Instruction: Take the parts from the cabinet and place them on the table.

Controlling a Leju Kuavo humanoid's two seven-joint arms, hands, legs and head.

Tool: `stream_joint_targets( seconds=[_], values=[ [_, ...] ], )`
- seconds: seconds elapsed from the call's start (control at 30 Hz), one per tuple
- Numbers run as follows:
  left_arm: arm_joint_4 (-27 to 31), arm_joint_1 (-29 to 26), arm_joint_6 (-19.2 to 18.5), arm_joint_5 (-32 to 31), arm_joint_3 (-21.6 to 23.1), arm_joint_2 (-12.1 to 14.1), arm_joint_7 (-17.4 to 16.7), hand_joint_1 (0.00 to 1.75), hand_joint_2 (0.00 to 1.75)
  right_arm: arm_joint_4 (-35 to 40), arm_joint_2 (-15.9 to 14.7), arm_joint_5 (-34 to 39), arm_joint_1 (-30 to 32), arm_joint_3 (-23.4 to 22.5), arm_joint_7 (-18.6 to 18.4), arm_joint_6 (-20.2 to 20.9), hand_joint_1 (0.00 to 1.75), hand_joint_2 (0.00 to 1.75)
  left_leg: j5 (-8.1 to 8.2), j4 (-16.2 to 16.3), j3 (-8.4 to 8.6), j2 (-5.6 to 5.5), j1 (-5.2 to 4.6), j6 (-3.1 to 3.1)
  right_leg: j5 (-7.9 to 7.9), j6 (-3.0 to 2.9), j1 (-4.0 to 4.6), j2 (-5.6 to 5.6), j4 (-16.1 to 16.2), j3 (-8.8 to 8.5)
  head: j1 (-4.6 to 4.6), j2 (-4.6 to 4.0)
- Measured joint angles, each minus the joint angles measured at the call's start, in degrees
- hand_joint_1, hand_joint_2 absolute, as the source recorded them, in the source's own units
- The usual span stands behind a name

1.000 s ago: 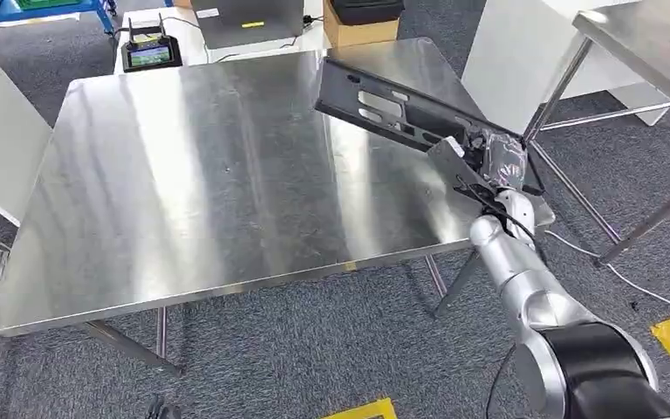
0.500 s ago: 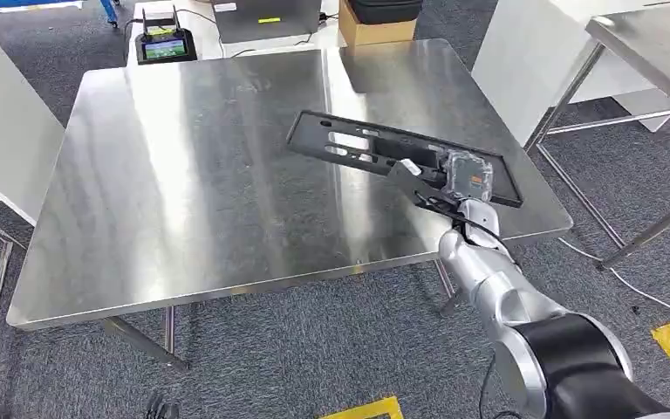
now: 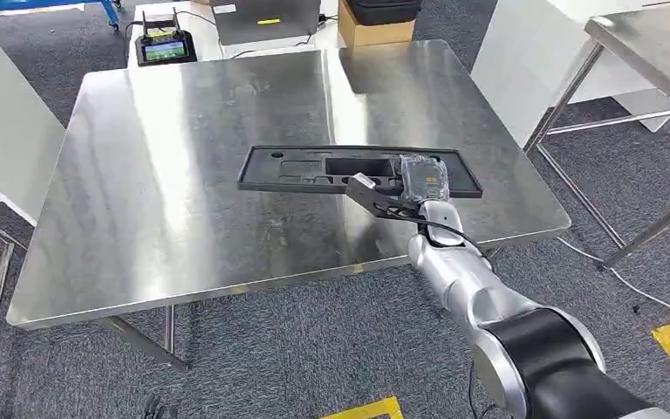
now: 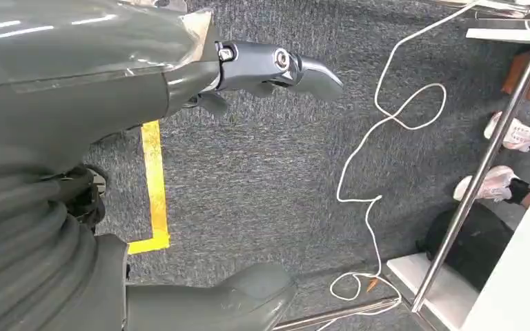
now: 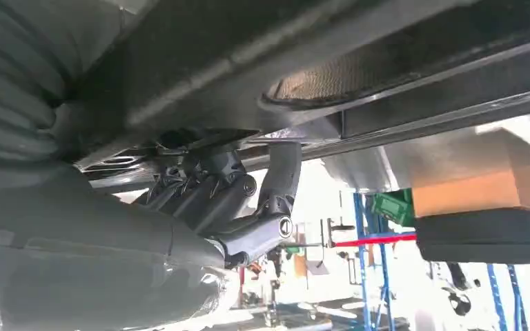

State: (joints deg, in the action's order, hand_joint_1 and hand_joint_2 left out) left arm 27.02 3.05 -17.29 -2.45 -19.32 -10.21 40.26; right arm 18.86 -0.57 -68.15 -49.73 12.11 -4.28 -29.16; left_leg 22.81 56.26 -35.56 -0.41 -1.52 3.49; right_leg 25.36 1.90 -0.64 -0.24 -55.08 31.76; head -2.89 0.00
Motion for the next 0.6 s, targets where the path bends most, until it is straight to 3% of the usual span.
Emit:
stream_joint_targets(
  seconds=[0.33, 0.37, 0.4, 0.5, 0.53, 0.6],
  values=[
    [-0.02, 0.20, -0.17, -1.97, -0.07, 0.00, 0.00, 0.00, 1.75, -0.44, 0.96, -1.33, 0.26, 0.28, 0.70, 1.51, 1.75, 1.75, 0.00, 0.00, 0.00, 0.01, 0.00, 0.00, 0.00, 0.00, 0.03, 0.01, 0.00, 0.01, 0.00, 0.02],
    [-0.04, 0.32, -0.20, -2.36, -0.04, 0.02, 0.00, 0.00, 0.00, -0.48, 1.14, -1.47, 0.50, 0.28, 0.74, 1.55, 0.00, 0.00, 0.00, 0.00, 0.00, 0.01, 0.00, 0.00, 0.00, 0.00, 0.03, 0.00, 0.00, 0.01, 0.00, 0.00],
    [-0.11, 0.51, -0.17, -2.71, -0.02, 0.07, 0.00, 0.00, 1.75, -0.55, 1.27, -1.64, 0.80, 0.28, 0.76, 1.55, 0.00, 0.00, 0.00, 0.00, 0.00, 0.00, 0.00, 0.00, 0.00, 0.00, 0.03, 0.00, 0.00, 0.01, 0.00, 0.00],
    [-1.74, 1.52, 1.27, -3.76, 0.00, 0.59, 0.00, 0.00, 1.75, -0.66, 1.70, -1.47, 1.78, 0.28, 0.77, 1.55, 0.00, 0.00, 0.00, 0.00, 0.00, 0.01, 0.00, 0.00, 0.00, 0.00, 0.03, 0.00, 0.00, 0.01, 0.00, 0.00],
    [-2.32, 1.77, 1.73, -4.16, 0.00, 0.77, -0.02, 0.00, 0.00, -0.72, 1.79, -1.38, 2.17, 0.28, 0.74, 1.55, 0.00, 0.00, 0.00, 0.00, 0.00, 0.01, 0.00, 0.00, 0.00, 0.00, 0.03, 0.01, 0.00, 0.01, 0.00, 0.00],
    [-4.40, 2.51, 2.01, -5.47, 0.02, 1.40, -0.90, 0.00, 0.00, -0.79, 1.94, -1.33, 2.84, 0.24, 0.59, 1.57, 0.00, 0.00, 0.00, 0.00, 0.00, 0.01, 0.00, 0.00, 0.00, 0.00, 0.03, 0.01, 0.00, 0.01, 0.00, 0.00]
  ],
)
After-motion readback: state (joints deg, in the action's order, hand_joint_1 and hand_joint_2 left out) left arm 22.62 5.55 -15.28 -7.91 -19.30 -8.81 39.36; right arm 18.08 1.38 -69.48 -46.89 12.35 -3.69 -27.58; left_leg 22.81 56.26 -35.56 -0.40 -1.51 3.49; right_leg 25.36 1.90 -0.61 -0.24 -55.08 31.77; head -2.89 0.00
